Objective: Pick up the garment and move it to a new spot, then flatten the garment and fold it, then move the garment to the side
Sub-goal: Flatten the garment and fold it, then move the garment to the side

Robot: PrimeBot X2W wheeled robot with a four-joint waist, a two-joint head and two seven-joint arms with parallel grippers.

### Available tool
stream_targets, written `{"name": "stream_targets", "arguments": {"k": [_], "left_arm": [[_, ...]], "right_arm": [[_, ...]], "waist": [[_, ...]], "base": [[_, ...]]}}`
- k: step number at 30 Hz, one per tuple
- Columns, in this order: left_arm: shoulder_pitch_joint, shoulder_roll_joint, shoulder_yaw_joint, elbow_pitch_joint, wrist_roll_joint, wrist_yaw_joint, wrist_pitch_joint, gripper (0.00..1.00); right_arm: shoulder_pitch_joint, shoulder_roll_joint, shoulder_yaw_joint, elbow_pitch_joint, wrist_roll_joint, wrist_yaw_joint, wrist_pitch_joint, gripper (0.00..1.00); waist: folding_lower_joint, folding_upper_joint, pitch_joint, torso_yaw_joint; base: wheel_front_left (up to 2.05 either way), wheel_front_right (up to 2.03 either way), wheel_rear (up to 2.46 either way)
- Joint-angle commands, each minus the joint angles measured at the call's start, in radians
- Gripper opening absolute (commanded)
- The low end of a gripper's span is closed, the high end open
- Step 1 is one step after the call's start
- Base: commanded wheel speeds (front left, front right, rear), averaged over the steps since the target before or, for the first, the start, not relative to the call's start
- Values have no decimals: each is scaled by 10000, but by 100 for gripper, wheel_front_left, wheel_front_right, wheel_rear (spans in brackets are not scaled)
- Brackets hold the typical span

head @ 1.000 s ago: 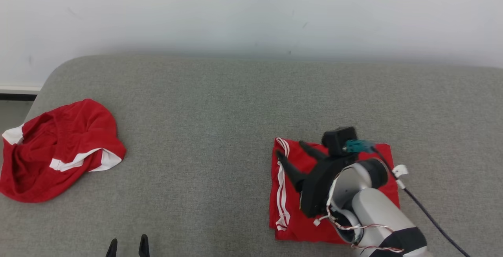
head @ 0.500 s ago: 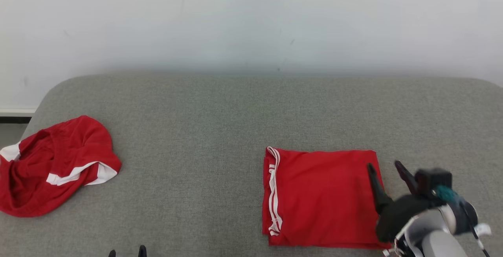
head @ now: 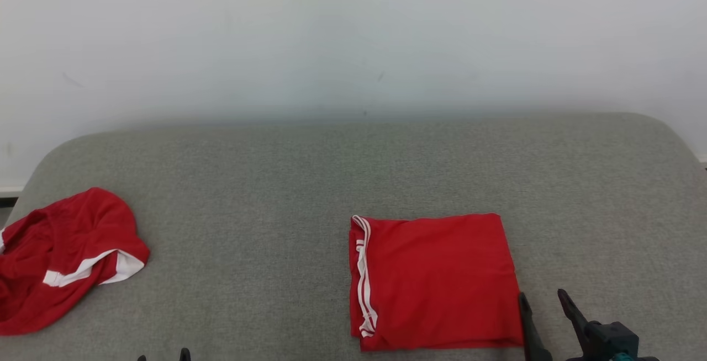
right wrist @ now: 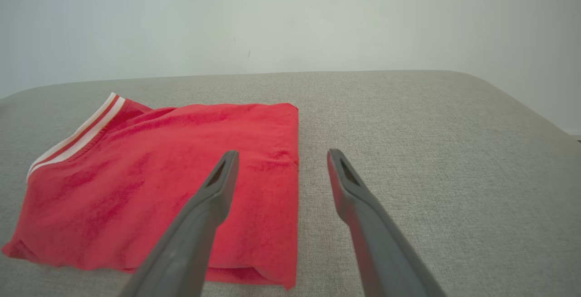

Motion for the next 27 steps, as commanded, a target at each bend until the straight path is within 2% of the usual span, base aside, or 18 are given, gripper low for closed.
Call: {"name": "stream_targets", "arguments": {"k": [1,16,27], "left_arm": [[103,-12,47,-50,83,8,-29,100],[28,-11,588,-17,336,8,-29,100],[23,-11,600,87,266,10,-29,100]], "right_arm": [[44,30,58,-2,66,-29,-64,100],[-106,80,990,252,379,-29,-252,100],[-233,82,1022,439,690,-29,-307,100]], "waist": [[1,0,-114,-161],[1,0,-191,-420],[1,0,-189,-366]], "base": [[0,0,0],[0,0,0],[0,0,0]]}}
